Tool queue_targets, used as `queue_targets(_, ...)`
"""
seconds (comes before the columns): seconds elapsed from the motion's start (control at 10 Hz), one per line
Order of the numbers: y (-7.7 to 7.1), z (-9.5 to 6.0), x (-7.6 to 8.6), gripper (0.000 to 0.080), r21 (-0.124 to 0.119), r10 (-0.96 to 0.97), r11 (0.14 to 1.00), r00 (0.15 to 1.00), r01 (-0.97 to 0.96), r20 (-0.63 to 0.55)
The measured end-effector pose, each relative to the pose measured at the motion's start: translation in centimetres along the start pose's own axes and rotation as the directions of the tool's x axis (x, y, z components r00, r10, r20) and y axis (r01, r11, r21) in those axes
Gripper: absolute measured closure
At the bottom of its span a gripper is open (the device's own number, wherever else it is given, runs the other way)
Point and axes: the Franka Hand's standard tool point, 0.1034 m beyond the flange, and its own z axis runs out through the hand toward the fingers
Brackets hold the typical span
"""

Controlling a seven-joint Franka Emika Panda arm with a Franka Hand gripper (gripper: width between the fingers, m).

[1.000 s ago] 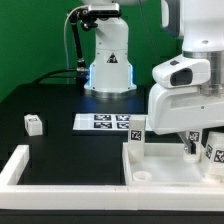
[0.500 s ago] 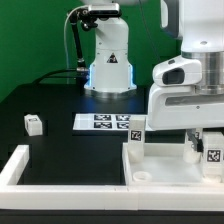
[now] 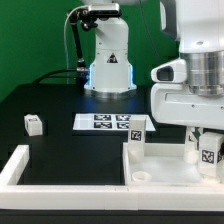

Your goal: Assemble square table

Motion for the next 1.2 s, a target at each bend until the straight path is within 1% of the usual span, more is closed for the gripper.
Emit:
queue_targets(0.1, -0.3, 0.1, 0.0, 0.0508, 0.039, 0.200, 0.979, 0.980, -0.200, 0.009)
queue_targets(0.2, -0.4, 0.2, 0.0, 0.0508, 0.065, 0.318, 0.945, 0.947, -0.320, 0.035)
queue_targets(0.3, -0.6, 0.2, -0.1, 0.0508, 0.068, 0.440, 0.894, 0.897, -0.442, 0.045)
queue_targets(0.4, -0.6, 0.2, -0.1, 0.0508, 0.067, 0.457, 0.886, 0.888, -0.459, 0.046)
queue_targets(0.5, -0.6, 0.2, -0.1, 0.0428, 0.068, 0.433, 0.898, 0.900, -0.435, 0.044)
queue_targets(0.6, -0.5, 0.2, -0.1, 0.0428, 0.064, 0.364, 0.928, 0.930, -0.366, 0.038)
queue_targets(0.7, -0.5, 0.1, -0.3, 0.0246, 0.043, 0.216, 0.975, 0.976, -0.217, 0.029)
queue_targets(0.8, -0.6, -0.2, -0.2, 0.0246, 0.042, 0.053, 0.998, 0.999, -0.054, 0.007)
queue_targets(0.9, -0.5, -0.4, -0.3, 0.0167, 0.017, -0.169, 0.985, 0.985, 0.169, -0.023)
queue_targets(1.0, -0.5, -0.5, -1.1, 0.0155, 0.022, -0.178, 0.984, 0.983, 0.178, -0.037)
queue_targets(1.2, -0.1, -0.4, -1.0, 0.0151, 0.012, -0.316, 0.948, 0.948, 0.317, -0.037)
